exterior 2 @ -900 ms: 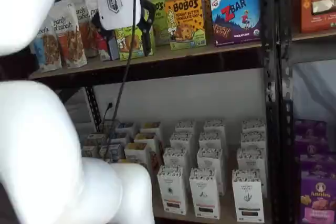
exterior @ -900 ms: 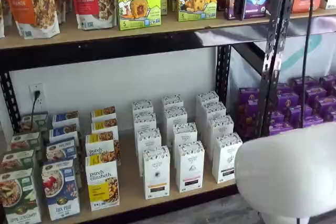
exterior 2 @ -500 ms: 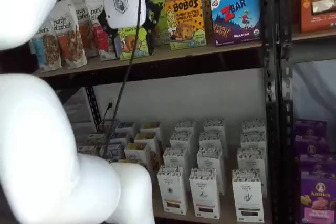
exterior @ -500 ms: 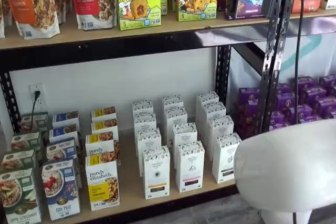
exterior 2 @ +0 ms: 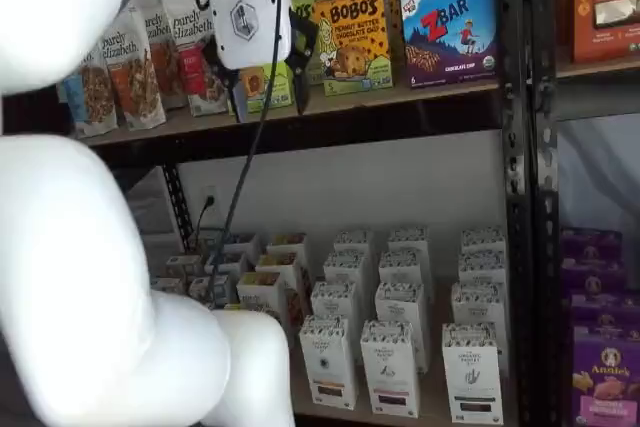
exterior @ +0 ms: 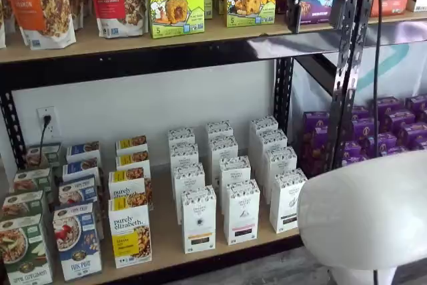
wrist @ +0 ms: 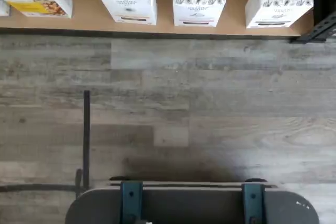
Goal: Pick up the white box with a yellow strip in the middle, on the bottom shelf, the fourth box from the left
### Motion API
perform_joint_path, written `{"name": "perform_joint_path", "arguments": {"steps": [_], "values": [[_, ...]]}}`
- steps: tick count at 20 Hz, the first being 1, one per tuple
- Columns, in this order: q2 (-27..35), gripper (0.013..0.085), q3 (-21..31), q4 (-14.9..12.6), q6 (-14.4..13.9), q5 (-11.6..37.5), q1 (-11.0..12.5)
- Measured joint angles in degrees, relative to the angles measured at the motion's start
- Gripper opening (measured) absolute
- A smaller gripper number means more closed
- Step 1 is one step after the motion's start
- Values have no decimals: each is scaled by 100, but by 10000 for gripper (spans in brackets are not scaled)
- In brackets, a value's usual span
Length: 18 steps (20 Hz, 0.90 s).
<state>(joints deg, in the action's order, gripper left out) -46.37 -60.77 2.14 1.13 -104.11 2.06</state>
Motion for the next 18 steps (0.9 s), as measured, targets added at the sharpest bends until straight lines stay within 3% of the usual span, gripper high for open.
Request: {"name": "perform_joint_path", "arguments": {"steps": [11, 18], "values": [[-90, 850, 924, -42, -246, 779, -271], [-62, 850, 1593, -90, -631, 1273, -670]]}}
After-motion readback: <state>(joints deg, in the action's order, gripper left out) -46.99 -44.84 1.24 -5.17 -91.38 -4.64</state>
